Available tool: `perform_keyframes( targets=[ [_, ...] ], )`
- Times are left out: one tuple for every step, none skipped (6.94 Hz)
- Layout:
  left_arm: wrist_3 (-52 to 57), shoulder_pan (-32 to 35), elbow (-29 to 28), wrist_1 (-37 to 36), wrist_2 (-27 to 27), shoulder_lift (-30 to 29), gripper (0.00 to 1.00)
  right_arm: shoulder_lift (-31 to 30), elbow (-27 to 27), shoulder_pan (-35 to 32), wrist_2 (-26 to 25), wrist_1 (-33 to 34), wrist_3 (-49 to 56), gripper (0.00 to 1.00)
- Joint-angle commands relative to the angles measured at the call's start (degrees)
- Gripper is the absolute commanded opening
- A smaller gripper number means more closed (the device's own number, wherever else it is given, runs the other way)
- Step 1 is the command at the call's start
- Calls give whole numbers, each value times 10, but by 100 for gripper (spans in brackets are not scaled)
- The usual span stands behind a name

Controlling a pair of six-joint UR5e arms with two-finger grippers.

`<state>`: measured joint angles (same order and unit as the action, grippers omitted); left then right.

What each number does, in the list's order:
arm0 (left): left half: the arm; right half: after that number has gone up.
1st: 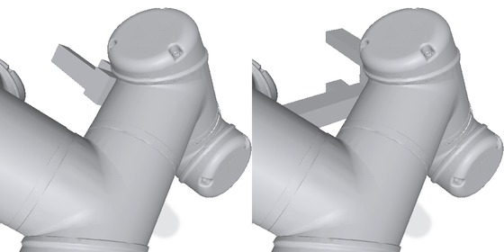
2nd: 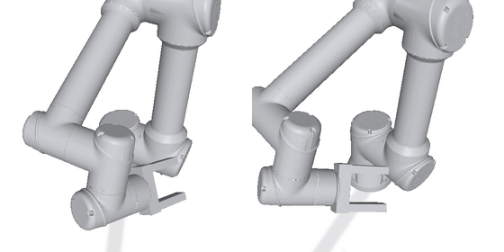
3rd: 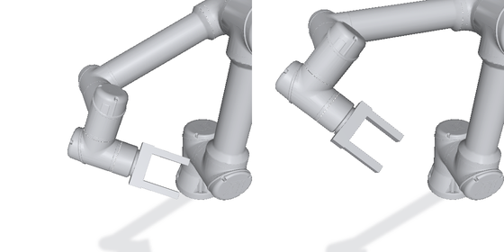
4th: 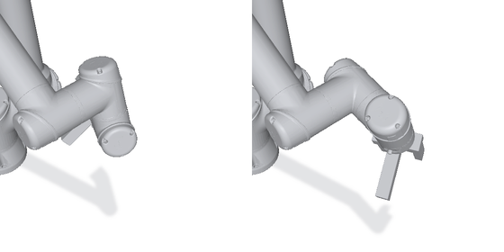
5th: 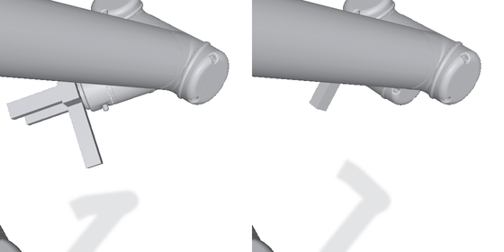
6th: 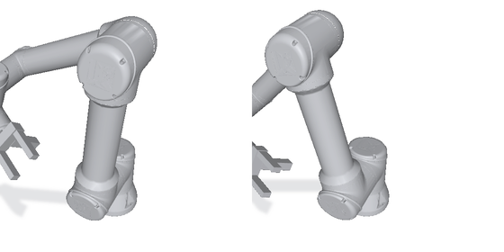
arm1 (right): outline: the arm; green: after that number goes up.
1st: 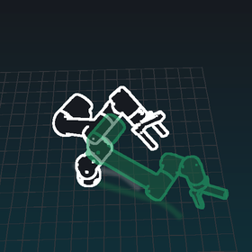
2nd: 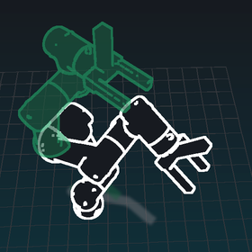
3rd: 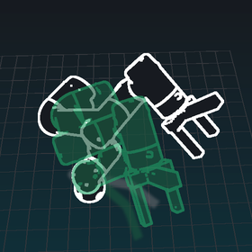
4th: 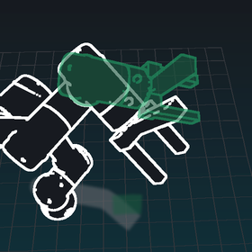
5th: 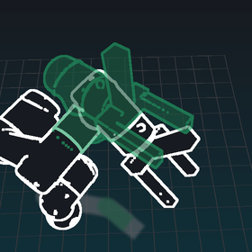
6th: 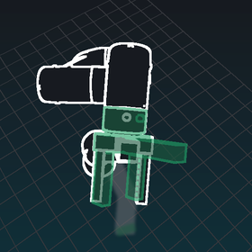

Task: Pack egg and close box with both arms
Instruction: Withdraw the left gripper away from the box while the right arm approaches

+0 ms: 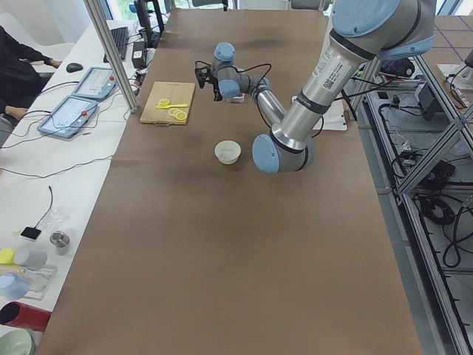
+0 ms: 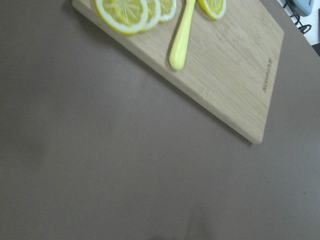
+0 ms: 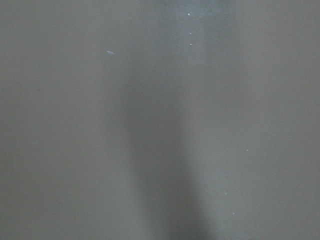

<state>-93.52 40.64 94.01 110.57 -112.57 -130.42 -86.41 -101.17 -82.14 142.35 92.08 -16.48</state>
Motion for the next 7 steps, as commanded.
perform_keyframes(
  targets=[
    [65, 72, 109, -124, -91, 44, 98, -14, -9, 79, 20, -191, -200, 33],
    [68, 87, 110, -124, -111, 53, 98, -14, -10, 127, 19, -304, -340, 20],
    [79, 94, 111, -124, -113, 62, 98, -10, -10, 183, 1, -406, -467, 8],
    [86, 96, 116, -120, -114, 80, 98, 4, -15, 238, -38, -437, -519, 0],
    [87, 96, 115, -120, -114, 86, 98, 3, -35, 298, -87, -437, -528, 0],
    [88, 97, 115, -118, -114, 94, 98, 10, -46, 353, -131, -437, -538, 0],
    [92, 97, 114, -117, -114, 95, 98, 25, -46, 390, -174, -437, -574, 0]
  ],
)
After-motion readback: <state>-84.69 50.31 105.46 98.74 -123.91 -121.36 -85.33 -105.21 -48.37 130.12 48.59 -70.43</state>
